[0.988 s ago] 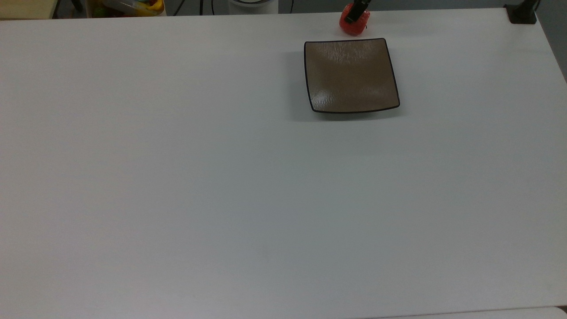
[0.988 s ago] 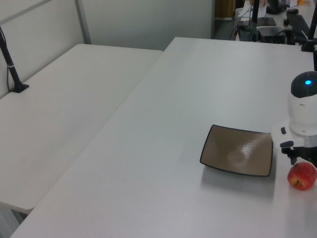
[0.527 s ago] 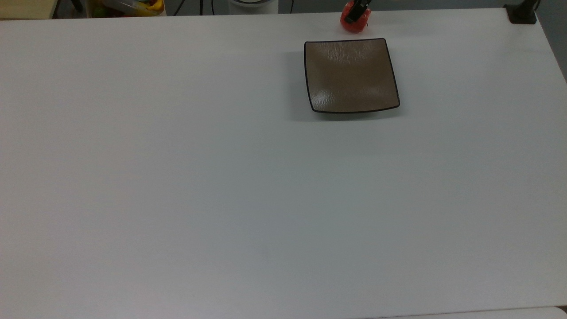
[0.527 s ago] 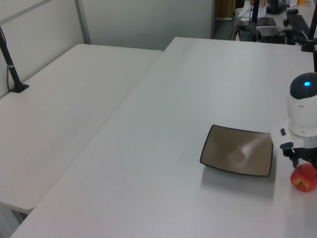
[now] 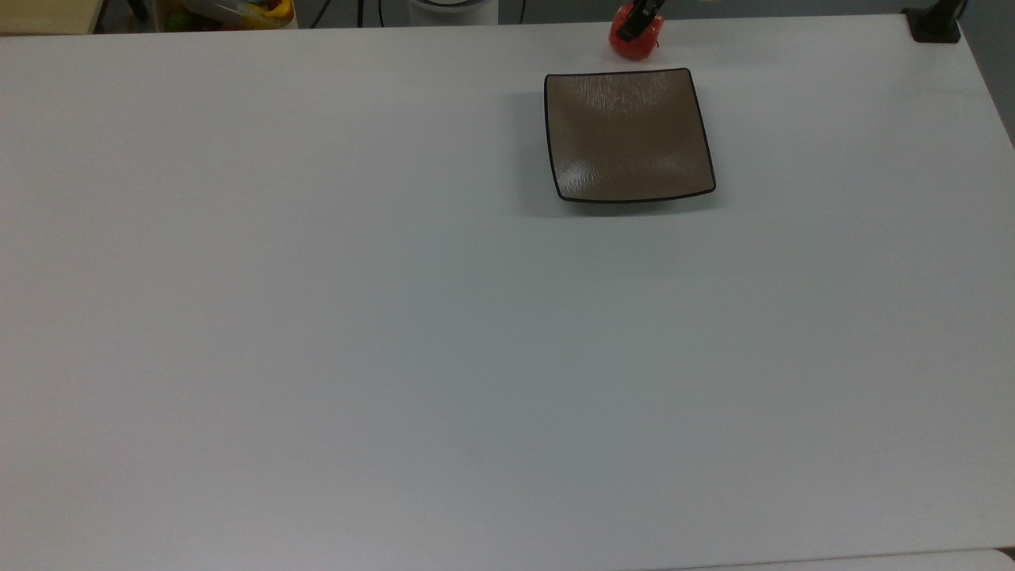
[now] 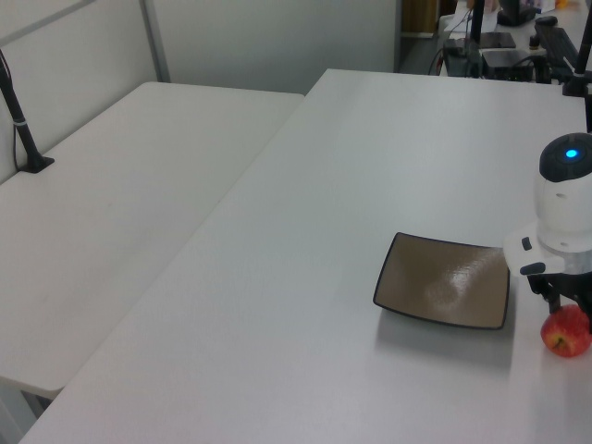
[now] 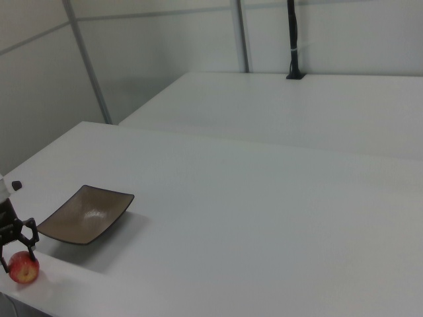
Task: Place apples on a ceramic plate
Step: 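Lift the held apple up off the table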
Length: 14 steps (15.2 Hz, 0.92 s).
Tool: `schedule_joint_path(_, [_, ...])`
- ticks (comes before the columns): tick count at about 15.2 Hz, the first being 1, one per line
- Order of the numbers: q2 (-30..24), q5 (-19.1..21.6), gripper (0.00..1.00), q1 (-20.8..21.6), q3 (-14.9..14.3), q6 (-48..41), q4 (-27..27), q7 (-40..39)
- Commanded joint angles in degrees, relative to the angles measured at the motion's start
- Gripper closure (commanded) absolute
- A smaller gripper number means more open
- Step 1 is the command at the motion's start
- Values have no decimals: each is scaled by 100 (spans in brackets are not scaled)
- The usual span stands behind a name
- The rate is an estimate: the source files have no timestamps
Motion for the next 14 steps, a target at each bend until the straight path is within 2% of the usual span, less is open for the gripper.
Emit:
schedule_joint_path(1, [-258,10,59,-75,-15,23,104,47])
schedule_joint_path(4, [-541,150,59,-84,-23,-862,489,171])
schedule_joint_path(6, [-576,334,59,-285,-50,-1084,814,180])
schedule_joint_path(8, [-602,335,59,-417,-102,-1094,973,189])
schedule_joint_path(11, [-515,292,58,-646,-453,-726,1246,250])
schedule_joint_path(14, [-348,256,58,-716,-647,-225,1273,250])
